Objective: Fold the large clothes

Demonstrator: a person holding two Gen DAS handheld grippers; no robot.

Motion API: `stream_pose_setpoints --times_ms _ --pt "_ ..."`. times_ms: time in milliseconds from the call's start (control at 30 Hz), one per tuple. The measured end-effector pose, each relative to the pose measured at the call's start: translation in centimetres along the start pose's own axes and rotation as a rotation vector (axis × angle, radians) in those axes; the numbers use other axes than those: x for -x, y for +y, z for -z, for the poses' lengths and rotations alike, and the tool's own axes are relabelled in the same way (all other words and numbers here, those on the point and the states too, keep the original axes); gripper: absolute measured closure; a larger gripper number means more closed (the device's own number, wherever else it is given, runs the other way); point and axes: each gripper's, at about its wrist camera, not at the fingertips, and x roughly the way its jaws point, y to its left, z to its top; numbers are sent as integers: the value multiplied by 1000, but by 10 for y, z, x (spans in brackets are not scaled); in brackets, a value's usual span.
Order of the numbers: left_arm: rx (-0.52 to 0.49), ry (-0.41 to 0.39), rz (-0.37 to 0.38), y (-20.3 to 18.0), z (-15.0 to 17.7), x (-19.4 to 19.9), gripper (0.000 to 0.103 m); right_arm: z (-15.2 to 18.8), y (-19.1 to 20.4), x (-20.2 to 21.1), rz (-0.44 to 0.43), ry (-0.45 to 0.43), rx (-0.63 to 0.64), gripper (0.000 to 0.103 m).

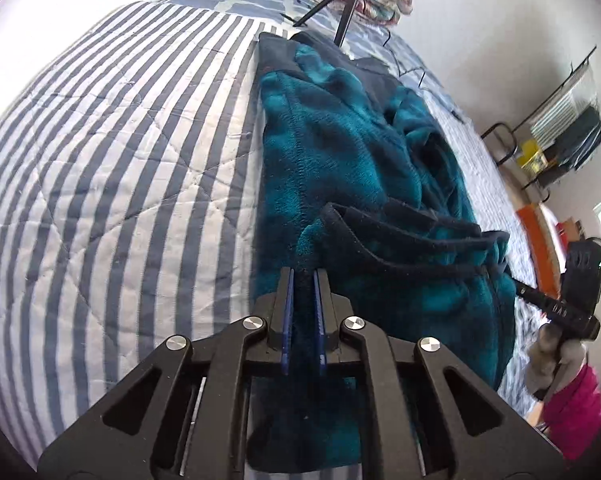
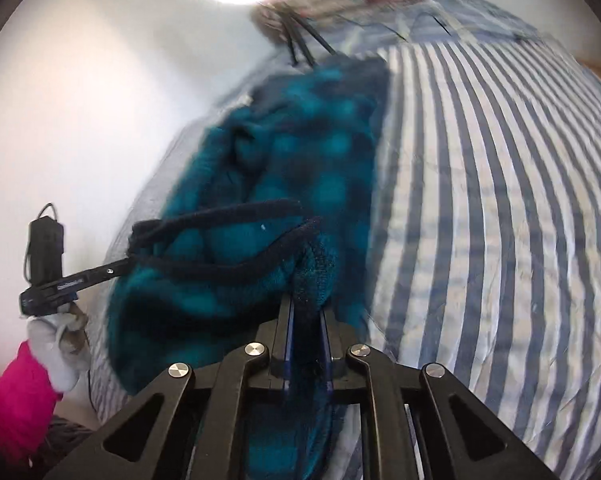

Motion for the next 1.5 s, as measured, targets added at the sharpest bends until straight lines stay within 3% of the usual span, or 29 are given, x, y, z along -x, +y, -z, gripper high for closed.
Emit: stream_pose_setpoints --times_ms 67,133,167,233,333,433,567,633,733,800,833,900,967,1100,1133,1233,1300,1400,1500 --pt "-26 -6 -2 -4 0 6 87 -3 5 6 -5 -5 10 79" --pt "-69 -52 -18 -9 -1 23 71 -8 10 22 33 -54 48 71" --pt "-84 -82 -8 -11 -1 31 69 -9 13 31 49 -82 67 71" --pt "-134 -117 12 -18 -1 46 69 -7 20 46 35 -123 104 70" --pt "-222 -80 41 -33 1 50 69 -3 42 58 -65 -159 197 71" --pt "-287 -24 91 -48 8 45 69 1 70 47 -111 -99 314 71" --pt "-354 5 71 -65 13 27 69 10 100 24 -178 -32 403 71" --pt "-348 6 48 -69 8 12 69 11 115 7 -138 -3 463 71" --pt "-317 -2 16 -67 -4 -9 69 11 117 -20 -15 24 525 80" --pt "-293 15 13 -65 -11 -17 69 -1 96 -43 97 44 465 102" --pt "-280 14 26 -61 -13 -15 69 -5 85 -48 116 50 424 103" --pt "-273 -5 32 -52 -14 -1 67 -11 66 -48 61 42 323 103" --pt "-251 -21 29 -37 -10 17 55 -10 67 -41 61 40 329 103" --pt "-149 33 96 -5 8 36 55 -6 84 -16 82 6 365 99" --pt "-137 45 105 -2 12 38 55 -5 90 -10 66 -7 366 93" --pt "-117 83 119 3 29 35 55 -1 129 2 -8 -25 440 92" --pt "-125 107 119 1 36 29 55 4 154 -4 -4 -26 508 92" --pt "-125 118 120 0 45 23 65 11 186 -23 -54 17 590 92" --pt "-140 116 97 -3 53 25 71 11 193 -52 4 55 640 92"
